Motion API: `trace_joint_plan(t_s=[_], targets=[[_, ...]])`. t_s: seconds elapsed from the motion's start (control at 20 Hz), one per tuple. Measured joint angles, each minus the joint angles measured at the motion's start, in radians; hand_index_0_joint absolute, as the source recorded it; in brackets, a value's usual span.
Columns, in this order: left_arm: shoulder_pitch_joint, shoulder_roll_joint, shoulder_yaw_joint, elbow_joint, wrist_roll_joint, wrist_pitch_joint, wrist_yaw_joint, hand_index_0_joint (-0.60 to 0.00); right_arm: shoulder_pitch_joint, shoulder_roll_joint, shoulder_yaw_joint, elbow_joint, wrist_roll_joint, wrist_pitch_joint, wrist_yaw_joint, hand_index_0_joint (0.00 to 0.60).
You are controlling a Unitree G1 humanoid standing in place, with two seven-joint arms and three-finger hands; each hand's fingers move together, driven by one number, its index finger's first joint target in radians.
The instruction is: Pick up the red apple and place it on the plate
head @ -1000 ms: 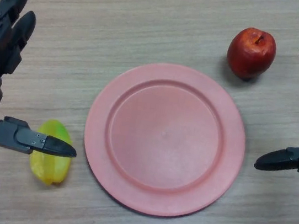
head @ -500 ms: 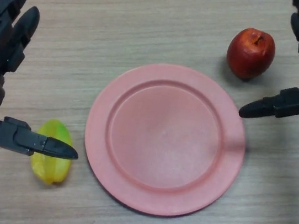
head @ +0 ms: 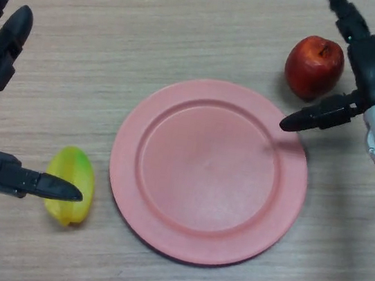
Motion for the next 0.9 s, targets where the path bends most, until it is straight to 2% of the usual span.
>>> trace_joint_plan(t_s=[0.05, 0.1, 0.3, 0.45, 0.5, 0.6, 0.7, 0.75, 0.9], targets=[[0.001, -0.001, 0.000, 0.000, 0.000, 0.000, 0.000, 0.000, -0.029, 0.001, 0.006, 0.057, -0.036, -0.003, -0.025, 0.550], [0.008, -0.003, 0.000, 0.000, 0.000, -0.001, 0.000, 0.000, -0.074, 0.003, 0.010, 0.142, -0.083, -0.002, -0.082, 0.600], [0.022, -0.005, 0.022, 0.000, 0.000, -0.001, 0.000, 0.000, -0.079, 0.007, -0.033, 0.113, -0.088, 0.005, -0.097, 0.600], [0.027, -0.009, 0.022, 0.004, 0.001, -0.001, 0.001, 0.000, -0.013, 0.005, -0.068, -0.111, 0.029, 0.012, -0.066, 0.600], [0.027, -0.009, 0.020, 0.006, 0.003, -0.002, 0.001, 0.000, 0.046, 0.005, -0.074, -0.270, 0.059, 0.065, -0.019, 0.600], [0.027, -0.010, 0.019, 0.007, 0.007, -0.004, 0.005, 0.000, 0.185, 0.031, -0.065, -0.563, 0.145, 0.215, 0.053, 0.600], [0.028, -0.009, 0.018, -0.012, 0.007, -0.002, 0.005, 0.000, 0.333, 0.050, -0.002, -0.784, 0.147, 0.282, 0.145, 0.600], [0.028, -0.009, 0.019, -0.028, 0.005, -0.002, 0.004, 0.000, 0.387, 0.066, 0.013, -0.860, 0.149, 0.300, 0.190, 0.600], [0.025, -0.008, 0.020, -0.047, 0.002, -0.002, 0.002, 0.000, 0.522, 0.099, 0.078, -0.957, 0.109, 0.284, 0.217, 0.600]])
